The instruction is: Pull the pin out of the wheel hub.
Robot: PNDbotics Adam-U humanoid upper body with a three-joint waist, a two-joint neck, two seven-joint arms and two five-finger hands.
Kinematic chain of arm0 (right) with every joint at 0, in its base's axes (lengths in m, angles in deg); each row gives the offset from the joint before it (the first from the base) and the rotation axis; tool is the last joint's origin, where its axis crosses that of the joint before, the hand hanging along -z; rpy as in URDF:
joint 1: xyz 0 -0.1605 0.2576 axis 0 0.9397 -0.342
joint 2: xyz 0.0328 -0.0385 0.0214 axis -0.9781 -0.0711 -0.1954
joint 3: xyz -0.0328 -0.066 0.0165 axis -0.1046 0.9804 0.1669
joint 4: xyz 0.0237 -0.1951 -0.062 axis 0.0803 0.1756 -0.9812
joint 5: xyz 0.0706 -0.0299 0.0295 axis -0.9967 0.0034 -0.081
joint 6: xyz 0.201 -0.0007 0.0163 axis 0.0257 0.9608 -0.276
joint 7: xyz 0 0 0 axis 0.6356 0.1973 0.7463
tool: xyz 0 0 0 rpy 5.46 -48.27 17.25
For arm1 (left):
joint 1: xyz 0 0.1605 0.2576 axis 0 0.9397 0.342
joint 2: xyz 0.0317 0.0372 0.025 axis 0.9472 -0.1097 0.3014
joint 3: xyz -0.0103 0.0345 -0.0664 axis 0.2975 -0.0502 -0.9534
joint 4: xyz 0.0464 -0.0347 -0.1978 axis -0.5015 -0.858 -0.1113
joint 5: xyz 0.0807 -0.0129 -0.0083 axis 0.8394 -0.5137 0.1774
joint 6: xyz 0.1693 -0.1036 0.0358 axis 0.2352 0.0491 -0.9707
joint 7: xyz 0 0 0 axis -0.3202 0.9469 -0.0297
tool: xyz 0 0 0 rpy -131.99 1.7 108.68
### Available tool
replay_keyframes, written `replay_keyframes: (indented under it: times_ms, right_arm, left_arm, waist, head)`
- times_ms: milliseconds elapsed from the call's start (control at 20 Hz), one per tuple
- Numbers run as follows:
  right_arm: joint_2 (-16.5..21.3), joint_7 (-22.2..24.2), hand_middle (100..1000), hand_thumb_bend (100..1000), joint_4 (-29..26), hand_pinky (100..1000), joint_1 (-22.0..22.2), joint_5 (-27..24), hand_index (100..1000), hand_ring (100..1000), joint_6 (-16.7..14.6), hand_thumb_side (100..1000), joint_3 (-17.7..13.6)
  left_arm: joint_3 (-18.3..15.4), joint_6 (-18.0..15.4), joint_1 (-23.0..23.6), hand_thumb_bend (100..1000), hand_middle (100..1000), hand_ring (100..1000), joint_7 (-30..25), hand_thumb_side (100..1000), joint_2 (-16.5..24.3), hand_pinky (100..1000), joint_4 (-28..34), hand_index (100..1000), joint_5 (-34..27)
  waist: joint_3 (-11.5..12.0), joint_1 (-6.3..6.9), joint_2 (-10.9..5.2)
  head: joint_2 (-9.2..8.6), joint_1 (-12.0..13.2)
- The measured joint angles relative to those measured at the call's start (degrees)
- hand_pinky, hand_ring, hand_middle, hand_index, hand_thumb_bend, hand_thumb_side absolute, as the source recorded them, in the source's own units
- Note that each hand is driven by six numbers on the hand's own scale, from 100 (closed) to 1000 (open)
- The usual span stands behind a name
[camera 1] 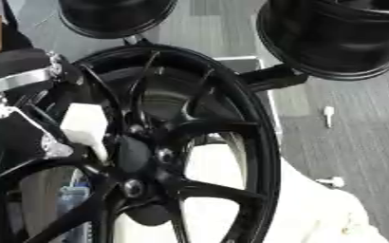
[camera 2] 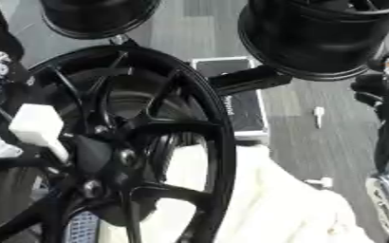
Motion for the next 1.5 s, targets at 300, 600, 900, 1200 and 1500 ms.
replay_keyframes:
  times_ms: [300,600,900,1200,1500]
  right_arm:
    - [-0.01,-0.07,546,100,0.00,754,0.03,0.01,717,667,0.02,810,-0.05]
    - [-0.02,-0.11,546,100,0.00,754,0.05,0.07,717,668,-0.03,810,-0.32]
    - [-0.02,-0.22,546,100,0.00,755,0.20,0.25,717,668,-0.11,809,-0.36]
    - [-0.02,-0.31,546,100,0.00,755,0.51,0.51,717,668,-0.15,807,-0.67]
    - [0.05,-1.05,546,100,0.00,755,1.31,1.06,717,668,-0.26,800,-1.58]
  left_arm:
    - [-0.06,-0.12,-0.41,565,305,468,1.44,100,-0.43,560,0.00,505,-1.39]
    - [-2.11,0.37,-0.35,616,257,448,5.35,152,-0.44,534,0.00,449,-4.12]
    - [-4.76,0.55,-0.33,633,217,423,9.28,191,-0.45,516,0.00,414,-7.31]
    - [-11.09,0.97,-1.33,613,203,410,13.99,177,-0.90,498,0.00,406,-11.71]
    - [-18.83,4.64,-0.35,560,219,421,19.21,108,-0.54,495,-1.51,428,-16.38]
  waist:
    - [0.02,0.02,0.00]
    - [0.25,0.01,-0.03]
    - [0.52,-0.02,-0.24]
    - [0.96,0.08,-0.79]
    - [2.79,-0.08,-1.42]
  head:
    - [0.00,0.00]
    - [-0.01,-0.14]
    - [-0.02,-0.58]
    - [-0.02,-1.18]
    - [0.03,-2.50]
